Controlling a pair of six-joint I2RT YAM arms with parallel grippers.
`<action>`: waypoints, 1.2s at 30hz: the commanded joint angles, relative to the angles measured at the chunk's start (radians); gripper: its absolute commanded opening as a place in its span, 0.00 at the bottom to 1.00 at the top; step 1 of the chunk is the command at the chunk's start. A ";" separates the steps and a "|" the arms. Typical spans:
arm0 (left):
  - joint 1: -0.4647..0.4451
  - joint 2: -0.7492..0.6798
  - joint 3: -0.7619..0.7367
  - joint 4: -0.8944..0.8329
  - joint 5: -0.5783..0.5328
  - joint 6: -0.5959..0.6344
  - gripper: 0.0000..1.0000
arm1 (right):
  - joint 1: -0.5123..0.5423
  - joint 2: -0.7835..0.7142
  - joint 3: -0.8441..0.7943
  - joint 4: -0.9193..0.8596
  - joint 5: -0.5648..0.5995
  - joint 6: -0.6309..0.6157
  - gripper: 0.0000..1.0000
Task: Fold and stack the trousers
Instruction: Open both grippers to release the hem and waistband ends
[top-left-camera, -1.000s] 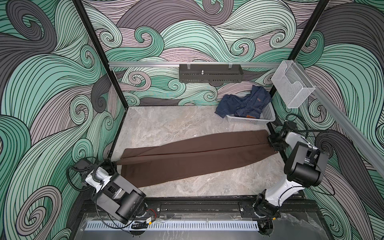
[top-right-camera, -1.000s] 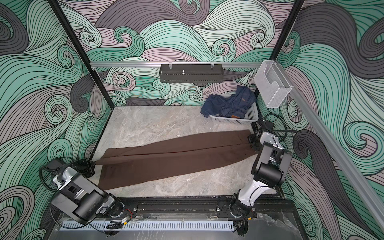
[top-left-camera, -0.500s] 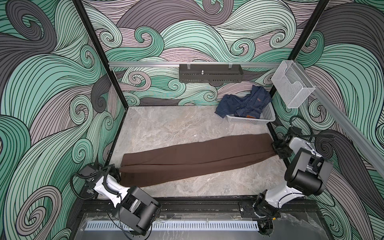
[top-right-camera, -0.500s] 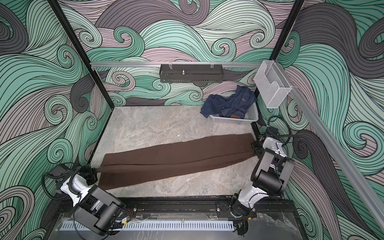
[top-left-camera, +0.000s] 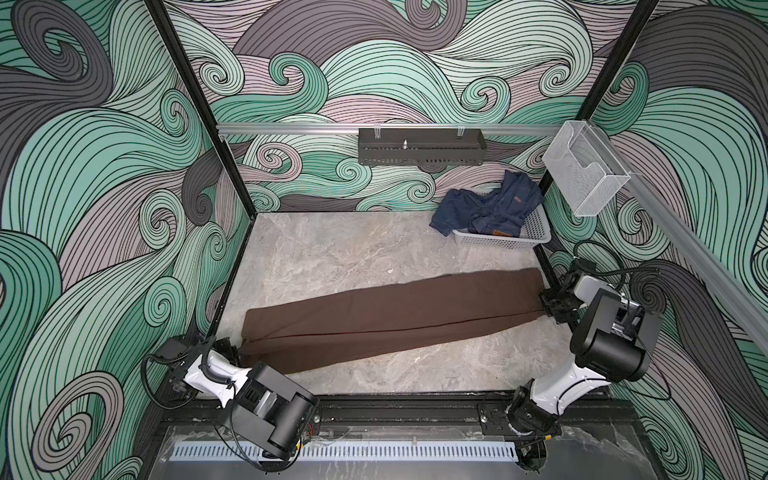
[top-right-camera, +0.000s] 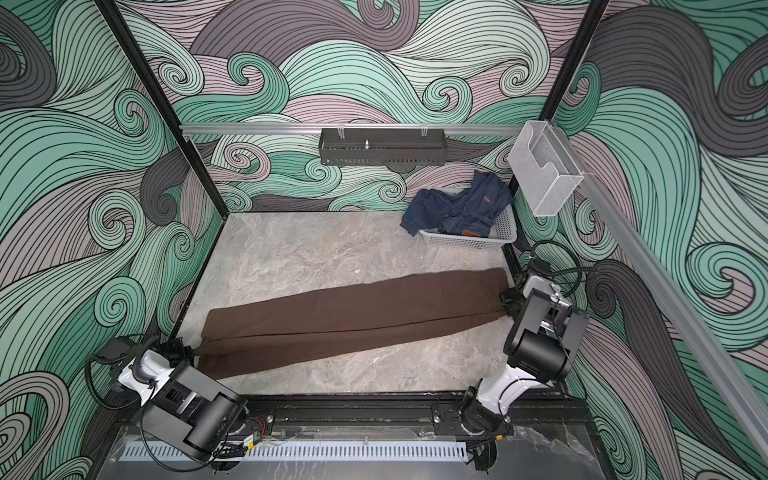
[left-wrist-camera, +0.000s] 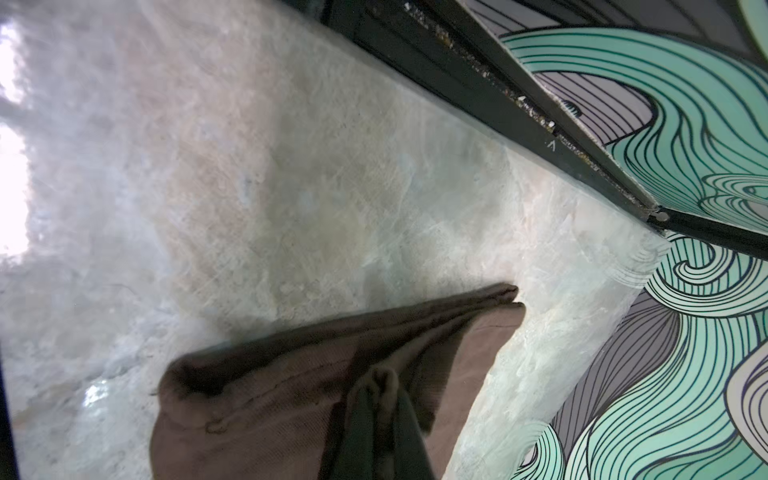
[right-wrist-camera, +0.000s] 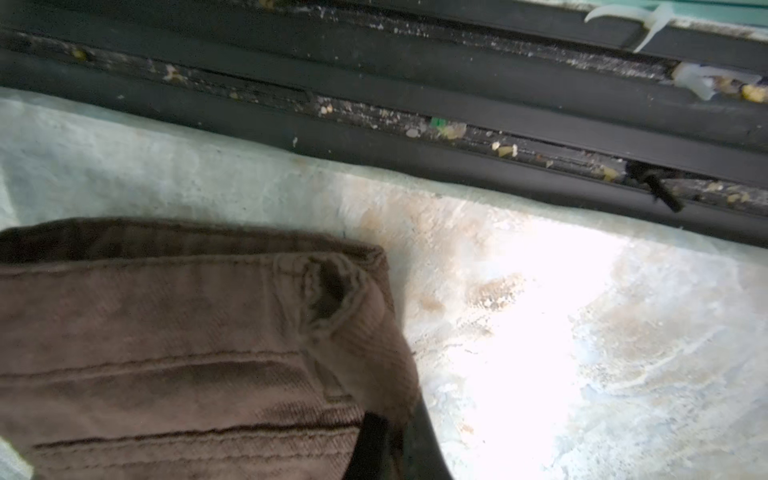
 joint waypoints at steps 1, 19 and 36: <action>0.015 0.000 0.023 -0.019 -0.025 0.015 0.00 | -0.006 -0.024 -0.025 0.001 0.046 -0.004 0.20; -0.008 -0.057 0.079 -0.053 0.054 -0.037 0.73 | 0.200 -0.250 0.115 -0.147 0.058 -0.021 0.78; -0.310 0.206 -0.025 0.183 -0.046 -0.092 0.58 | 0.285 0.133 0.137 0.015 -0.168 -0.088 0.15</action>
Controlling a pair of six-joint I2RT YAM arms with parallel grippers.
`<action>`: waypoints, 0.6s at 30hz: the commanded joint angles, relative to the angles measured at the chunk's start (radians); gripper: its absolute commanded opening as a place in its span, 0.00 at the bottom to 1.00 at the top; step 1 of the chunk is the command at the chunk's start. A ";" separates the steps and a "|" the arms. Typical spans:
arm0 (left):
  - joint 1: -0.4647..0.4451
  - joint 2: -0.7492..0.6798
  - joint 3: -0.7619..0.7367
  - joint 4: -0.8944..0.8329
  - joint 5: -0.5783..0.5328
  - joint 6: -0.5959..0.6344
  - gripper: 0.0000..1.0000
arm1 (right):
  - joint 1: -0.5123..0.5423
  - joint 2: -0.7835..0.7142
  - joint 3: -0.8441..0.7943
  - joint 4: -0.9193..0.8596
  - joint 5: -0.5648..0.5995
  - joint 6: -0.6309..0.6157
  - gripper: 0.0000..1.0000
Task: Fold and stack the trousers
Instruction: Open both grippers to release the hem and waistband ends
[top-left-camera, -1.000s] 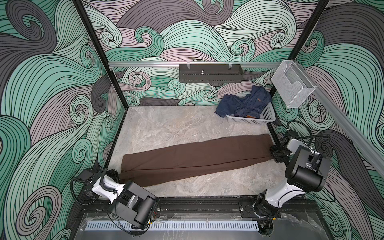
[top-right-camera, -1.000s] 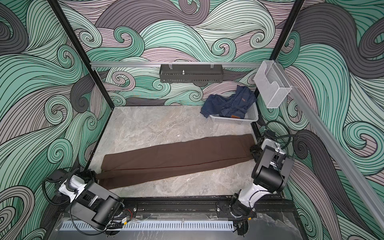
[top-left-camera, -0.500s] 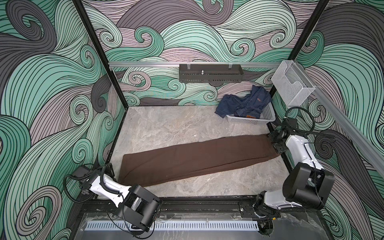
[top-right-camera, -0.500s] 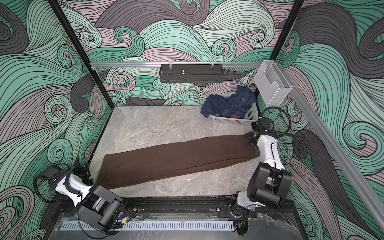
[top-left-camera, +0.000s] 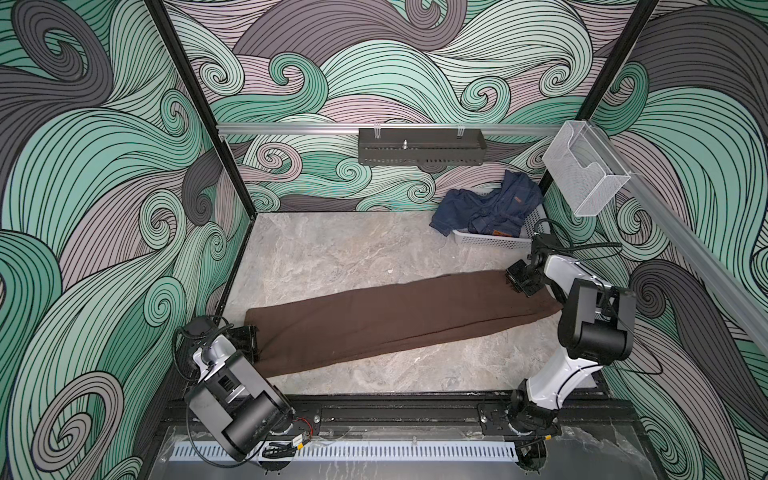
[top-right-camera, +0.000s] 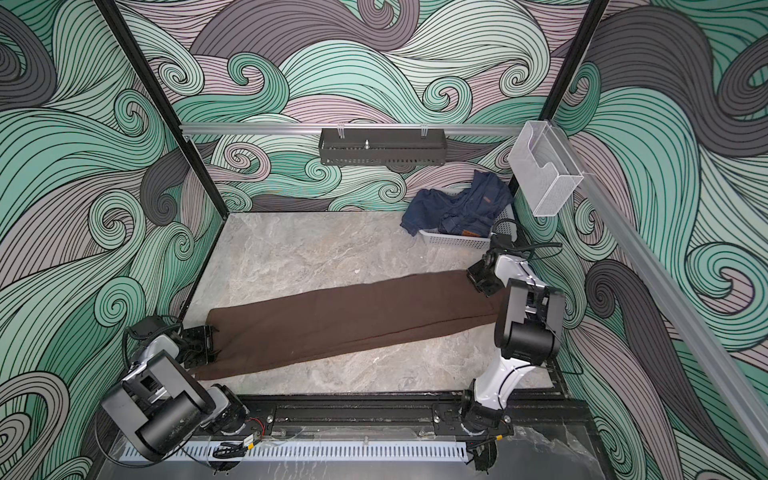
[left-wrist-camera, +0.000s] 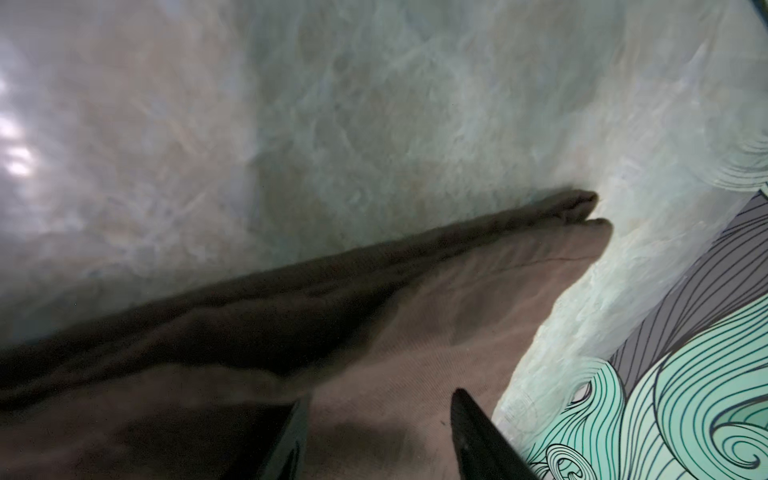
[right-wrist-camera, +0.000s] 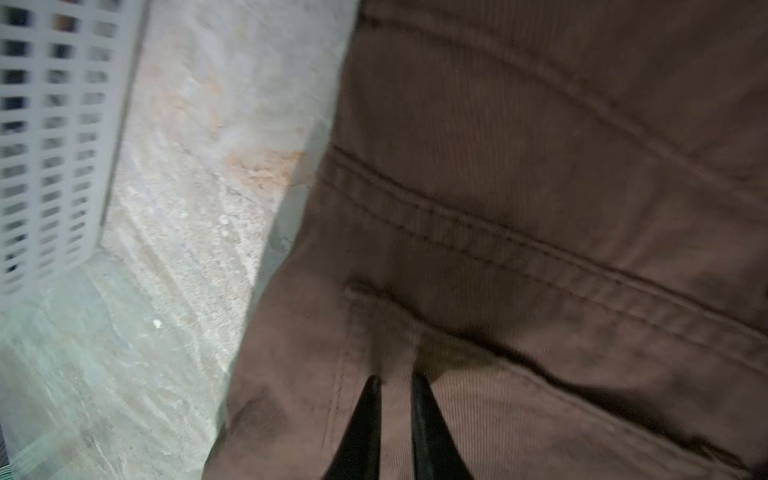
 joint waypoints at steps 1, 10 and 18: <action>-0.017 0.046 0.000 0.049 -0.071 -0.006 0.57 | -0.003 0.035 -0.030 0.021 0.000 -0.009 0.14; -0.120 0.288 0.130 0.120 -0.123 0.003 0.42 | -0.073 -0.020 -0.197 0.046 0.089 0.071 0.13; -0.278 0.508 0.369 0.087 -0.124 -0.032 0.40 | -0.103 -0.187 -0.368 0.047 0.160 0.141 0.13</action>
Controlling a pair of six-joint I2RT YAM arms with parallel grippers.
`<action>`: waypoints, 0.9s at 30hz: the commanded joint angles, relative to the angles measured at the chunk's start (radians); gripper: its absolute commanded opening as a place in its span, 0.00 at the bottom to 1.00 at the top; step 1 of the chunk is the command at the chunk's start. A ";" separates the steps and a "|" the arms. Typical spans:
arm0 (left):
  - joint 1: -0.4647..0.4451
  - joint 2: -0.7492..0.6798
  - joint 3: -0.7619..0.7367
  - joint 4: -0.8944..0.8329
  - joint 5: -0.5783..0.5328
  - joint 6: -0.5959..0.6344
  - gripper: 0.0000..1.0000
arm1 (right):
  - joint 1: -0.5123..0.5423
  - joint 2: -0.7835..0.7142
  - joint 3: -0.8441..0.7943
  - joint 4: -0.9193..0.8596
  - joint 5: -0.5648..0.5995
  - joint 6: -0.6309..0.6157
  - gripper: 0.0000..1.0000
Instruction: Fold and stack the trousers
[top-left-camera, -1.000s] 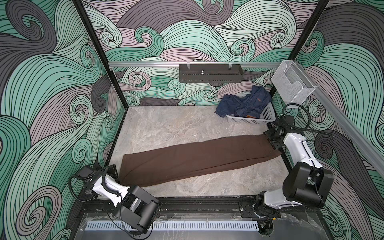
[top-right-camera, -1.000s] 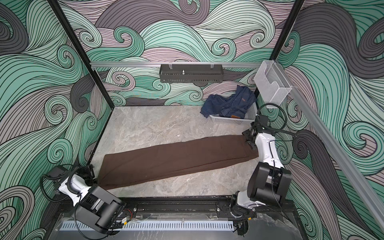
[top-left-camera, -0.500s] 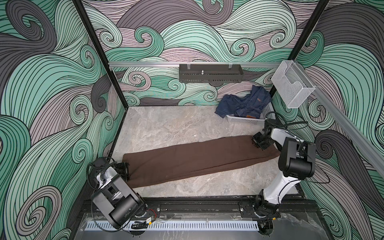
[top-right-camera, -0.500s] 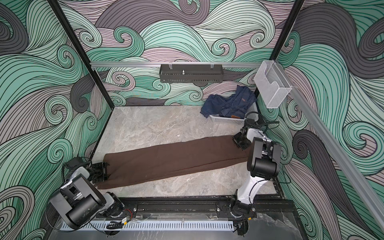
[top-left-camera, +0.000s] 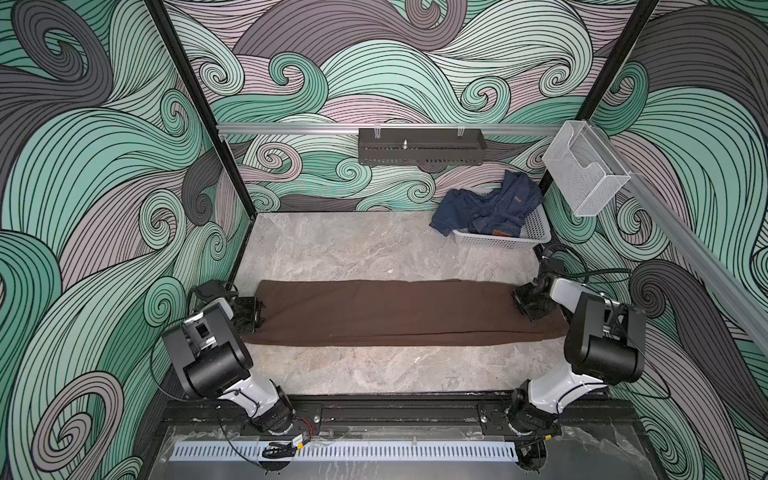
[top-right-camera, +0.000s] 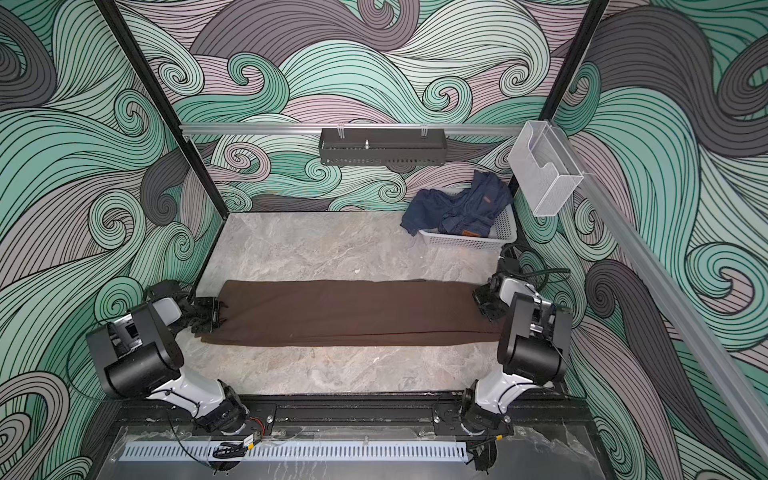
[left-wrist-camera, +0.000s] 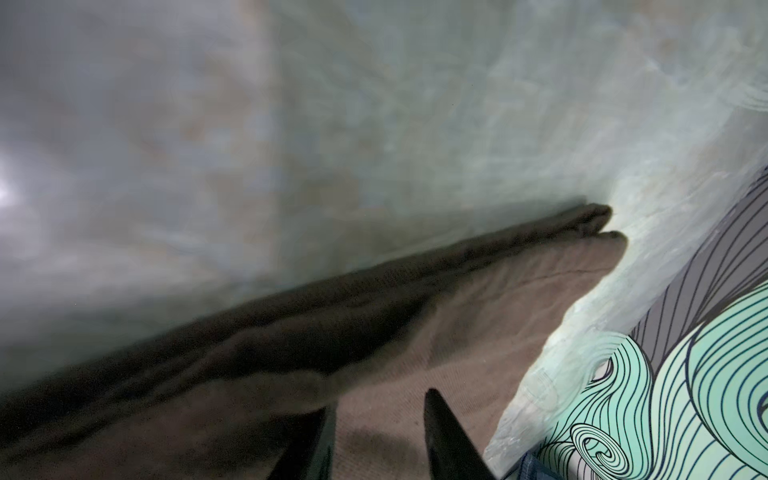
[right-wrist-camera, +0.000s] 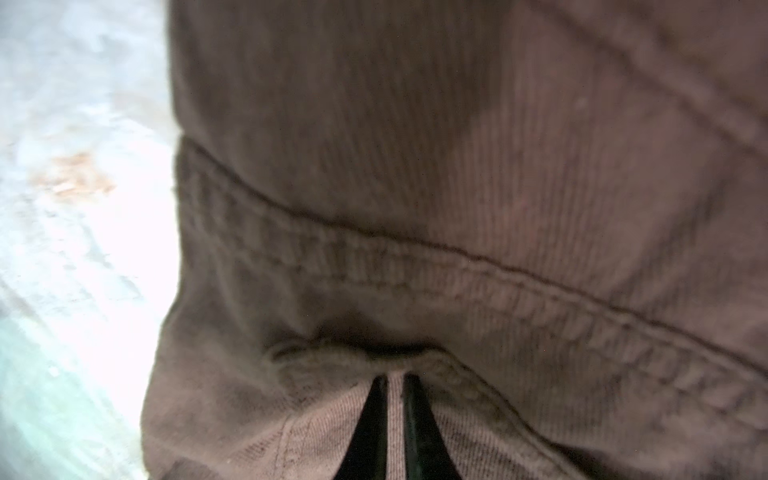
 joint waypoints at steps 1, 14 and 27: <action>-0.053 0.108 0.087 -0.063 -0.101 -0.004 0.41 | -0.013 -0.028 -0.080 -0.066 0.107 0.043 0.13; -0.088 0.015 0.607 -0.461 -0.078 0.364 0.71 | 0.113 -0.276 0.024 -0.174 0.140 -0.058 0.45; -0.137 0.343 0.837 -0.620 -0.018 0.610 0.73 | 0.257 -0.244 -0.003 -0.139 -0.002 -0.095 0.54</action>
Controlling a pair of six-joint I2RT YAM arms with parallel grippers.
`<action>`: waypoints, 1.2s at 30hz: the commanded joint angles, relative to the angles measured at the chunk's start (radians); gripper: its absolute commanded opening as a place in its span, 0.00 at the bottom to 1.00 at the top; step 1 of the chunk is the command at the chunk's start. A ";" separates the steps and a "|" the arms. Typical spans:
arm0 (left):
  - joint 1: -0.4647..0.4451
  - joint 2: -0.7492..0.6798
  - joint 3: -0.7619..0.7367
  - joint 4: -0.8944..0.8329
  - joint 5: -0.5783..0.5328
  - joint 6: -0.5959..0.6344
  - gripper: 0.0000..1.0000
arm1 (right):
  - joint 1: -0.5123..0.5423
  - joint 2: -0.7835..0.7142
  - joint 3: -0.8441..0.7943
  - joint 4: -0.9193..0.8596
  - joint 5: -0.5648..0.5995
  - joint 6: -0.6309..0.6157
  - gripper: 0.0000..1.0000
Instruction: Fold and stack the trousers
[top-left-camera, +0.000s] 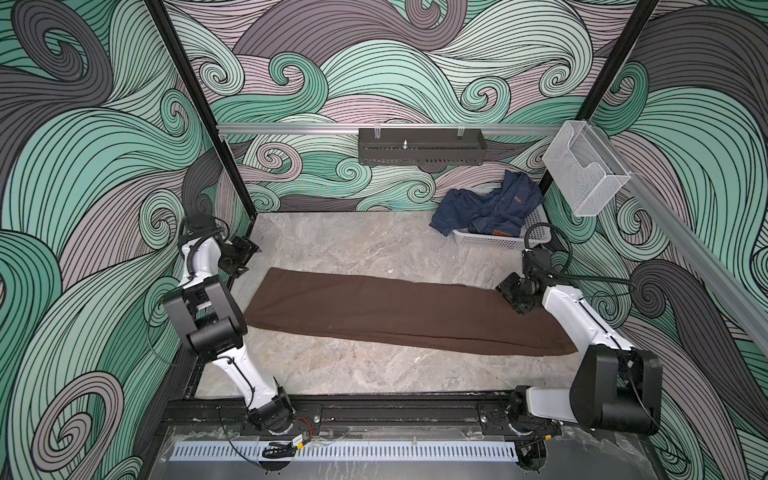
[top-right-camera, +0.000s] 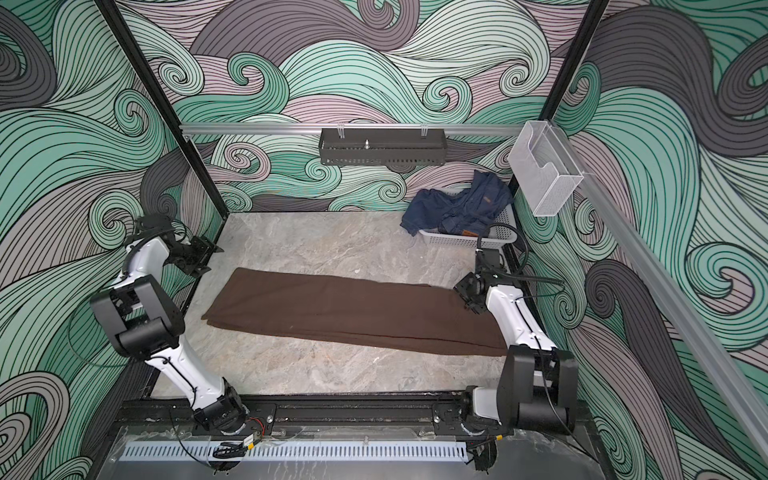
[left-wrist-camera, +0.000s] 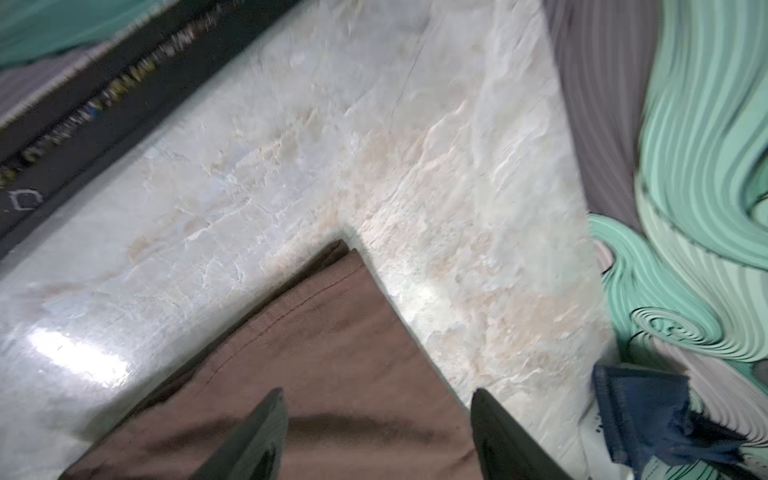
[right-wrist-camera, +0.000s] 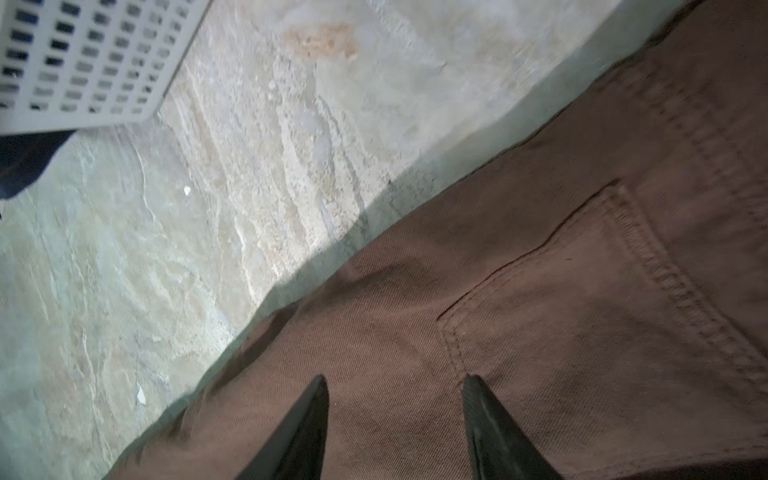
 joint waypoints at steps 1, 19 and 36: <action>-0.027 0.061 0.054 -0.137 -0.018 0.100 0.73 | 0.005 0.036 -0.033 0.000 -0.050 -0.008 0.54; -0.091 0.327 0.316 -0.274 -0.149 0.248 0.59 | 0.001 0.121 -0.049 0.048 -0.137 -0.002 0.53; -0.133 0.387 0.357 -0.305 -0.233 0.267 0.23 | -0.005 0.125 -0.063 0.049 -0.134 -0.012 0.51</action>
